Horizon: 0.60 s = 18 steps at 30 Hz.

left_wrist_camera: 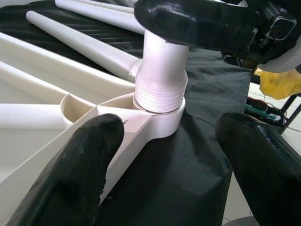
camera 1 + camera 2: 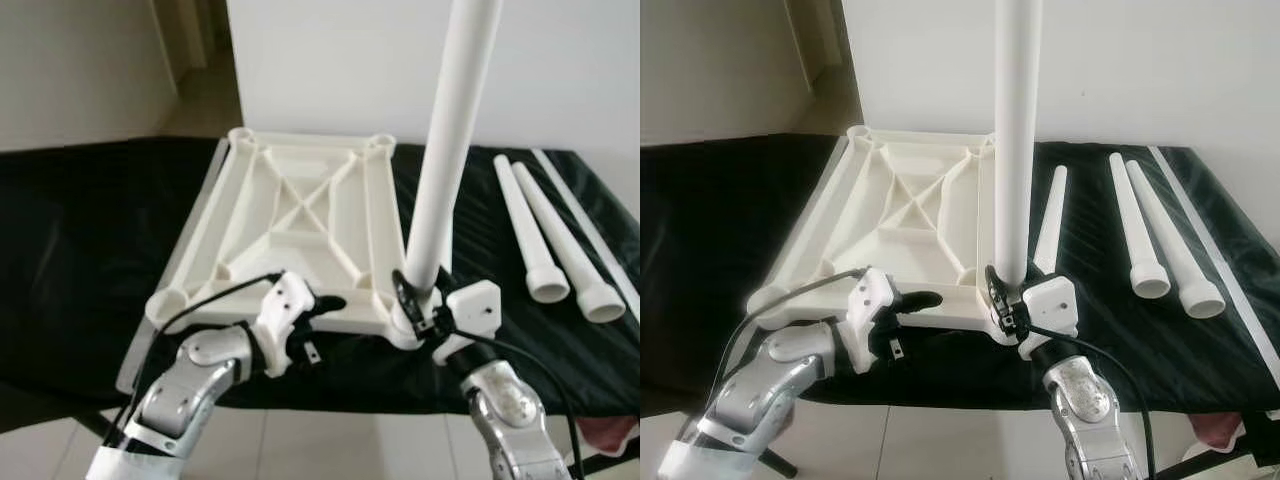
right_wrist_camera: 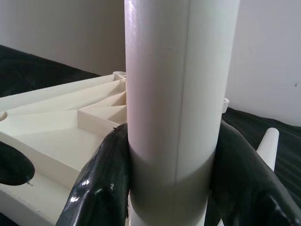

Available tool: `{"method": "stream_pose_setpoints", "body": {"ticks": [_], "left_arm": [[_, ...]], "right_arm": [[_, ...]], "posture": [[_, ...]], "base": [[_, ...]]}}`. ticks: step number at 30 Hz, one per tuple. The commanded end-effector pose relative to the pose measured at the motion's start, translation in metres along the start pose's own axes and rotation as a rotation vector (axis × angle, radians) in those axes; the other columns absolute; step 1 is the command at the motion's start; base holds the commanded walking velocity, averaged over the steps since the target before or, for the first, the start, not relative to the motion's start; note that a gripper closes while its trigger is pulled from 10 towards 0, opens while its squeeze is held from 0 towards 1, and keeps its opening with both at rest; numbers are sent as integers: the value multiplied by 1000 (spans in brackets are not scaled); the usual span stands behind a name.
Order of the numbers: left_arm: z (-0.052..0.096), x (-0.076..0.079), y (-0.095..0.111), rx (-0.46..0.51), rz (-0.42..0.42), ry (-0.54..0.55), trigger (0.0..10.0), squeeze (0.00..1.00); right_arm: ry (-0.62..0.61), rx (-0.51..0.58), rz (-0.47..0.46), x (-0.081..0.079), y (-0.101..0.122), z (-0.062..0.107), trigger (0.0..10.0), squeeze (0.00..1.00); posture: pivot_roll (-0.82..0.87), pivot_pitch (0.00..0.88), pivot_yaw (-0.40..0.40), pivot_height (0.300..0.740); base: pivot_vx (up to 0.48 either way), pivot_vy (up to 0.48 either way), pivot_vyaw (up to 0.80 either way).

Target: Building children table

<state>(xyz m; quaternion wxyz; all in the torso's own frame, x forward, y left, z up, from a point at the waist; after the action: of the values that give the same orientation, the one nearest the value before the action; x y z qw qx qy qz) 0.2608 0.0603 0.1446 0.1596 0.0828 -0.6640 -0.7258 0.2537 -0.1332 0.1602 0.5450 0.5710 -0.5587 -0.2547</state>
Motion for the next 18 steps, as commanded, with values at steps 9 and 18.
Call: {"method": "stream_pose_setpoints", "body": {"ticks": [9,18], "left_arm": [[3,-6,2,-9,-1,46,10000,0],[4,-13,7,-11,-11,63,10000,0]], "right_arm": [[48,-72,-14,-5,-25,9,10000,0],[61,-77,-88,-5,-37,0,10000,0]], "posture": [[7,0,-3,740],[11,0,-3,740]], "base": [[0,0,0],[0,0,0]]}}
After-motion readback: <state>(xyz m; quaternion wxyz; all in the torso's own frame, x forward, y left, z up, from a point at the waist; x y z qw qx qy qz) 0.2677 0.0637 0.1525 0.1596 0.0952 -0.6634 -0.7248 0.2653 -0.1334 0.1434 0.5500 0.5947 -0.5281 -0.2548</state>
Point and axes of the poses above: a point about 5 cm out from each wrist's last joint towards the gripper, its own z axis pointing back from the gripper into the wrist, its own y axis along the axis of the wrist's last joint, x = y × z, the point moved 2 cm from there along -z, pointing out of the wrist towards the gripper, and after that the axes turned 8 degrees about z, right-handed, at the moved point
